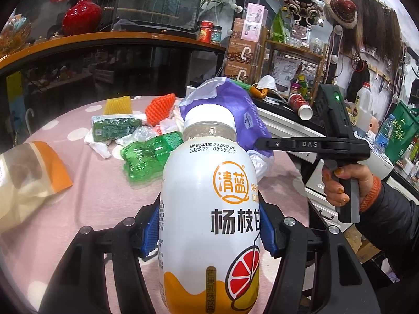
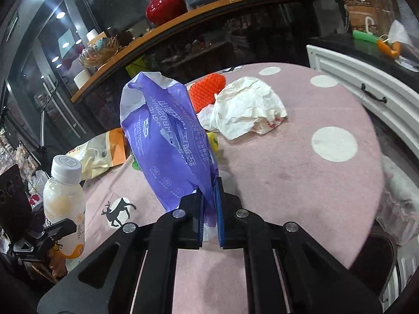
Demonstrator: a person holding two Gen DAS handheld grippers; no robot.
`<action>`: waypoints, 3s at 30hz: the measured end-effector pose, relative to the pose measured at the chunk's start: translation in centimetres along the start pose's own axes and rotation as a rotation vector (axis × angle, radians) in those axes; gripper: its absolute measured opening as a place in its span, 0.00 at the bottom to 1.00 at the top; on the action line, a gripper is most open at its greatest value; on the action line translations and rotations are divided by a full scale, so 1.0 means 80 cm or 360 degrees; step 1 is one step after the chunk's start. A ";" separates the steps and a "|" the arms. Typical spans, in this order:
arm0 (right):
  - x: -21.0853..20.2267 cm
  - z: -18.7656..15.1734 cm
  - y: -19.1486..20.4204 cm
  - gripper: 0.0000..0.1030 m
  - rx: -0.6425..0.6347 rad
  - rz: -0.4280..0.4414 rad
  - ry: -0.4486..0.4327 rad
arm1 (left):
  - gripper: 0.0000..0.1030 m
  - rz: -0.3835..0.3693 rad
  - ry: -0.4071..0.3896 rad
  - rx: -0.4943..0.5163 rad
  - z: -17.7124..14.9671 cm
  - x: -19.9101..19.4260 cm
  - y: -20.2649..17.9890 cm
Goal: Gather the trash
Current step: 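Carry the purple bag over the black bin and open the right tool, then lower the juice bottle into the black bin and open the left tool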
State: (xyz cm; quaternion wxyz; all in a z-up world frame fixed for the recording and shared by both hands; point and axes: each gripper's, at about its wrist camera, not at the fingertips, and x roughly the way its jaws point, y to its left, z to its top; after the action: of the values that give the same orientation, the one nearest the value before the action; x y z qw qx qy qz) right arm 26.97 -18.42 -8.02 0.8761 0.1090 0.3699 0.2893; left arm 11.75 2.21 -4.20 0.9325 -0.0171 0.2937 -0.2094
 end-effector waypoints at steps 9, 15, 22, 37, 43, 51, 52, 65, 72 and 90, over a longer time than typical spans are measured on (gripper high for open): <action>-0.085 -0.040 -0.015 0.08 0.0046 -0.0156 -0.0135 | 0.59 -0.0141 0.0019 0.0082 -0.001 0.006 -0.044; -0.140 -0.079 -0.047 0.08 0.0144 -0.0315 -0.0184 | 0.59 -0.0254 0.0048 0.0128 0.000 0.015 -0.079; -0.188 -0.139 -0.099 0.08 0.0253 -0.0634 -0.0134 | 0.59 -0.0395 0.0081 0.0200 0.002 0.033 -0.130; -0.134 -0.227 -0.184 0.08 0.0309 -0.1163 0.0302 | 0.59 -0.0575 0.0159 0.0298 -0.004 0.078 -0.216; -0.085 -0.247 -0.196 0.08 0.0250 -0.1206 0.0462 | 0.59 -0.0602 0.0240 0.0339 -0.022 0.101 -0.239; -0.049 -0.280 -0.224 0.41 0.0382 -0.1119 0.0544 | 0.59 -0.0586 0.0342 0.0385 -0.044 0.129 -0.254; -0.049 -0.282 -0.226 0.48 0.0398 -0.1116 0.0536 | 0.59 -0.0583 0.0350 0.0390 -0.046 0.132 -0.255; -0.151 -0.257 -0.221 0.62 0.0568 -0.1369 0.0192 | 0.59 -0.0589 0.0455 0.0452 -0.064 0.161 -0.279; -0.221 -0.248 -0.227 0.69 0.0677 -0.1500 -0.0035 | 0.59 -0.0591 0.0615 0.0489 -0.078 0.211 -0.300; -0.231 -0.245 -0.203 0.69 0.0644 -0.1420 -0.0118 | 0.59 -0.0425 0.0933 0.0465 -0.103 0.339 -0.318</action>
State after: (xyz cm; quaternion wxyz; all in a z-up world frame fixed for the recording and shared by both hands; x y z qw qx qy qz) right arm 9.63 -42.84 -17.58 0.8885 0.1180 0.3977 -0.1961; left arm 17.58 -31.09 -21.76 0.7656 0.1390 0.5110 -0.3652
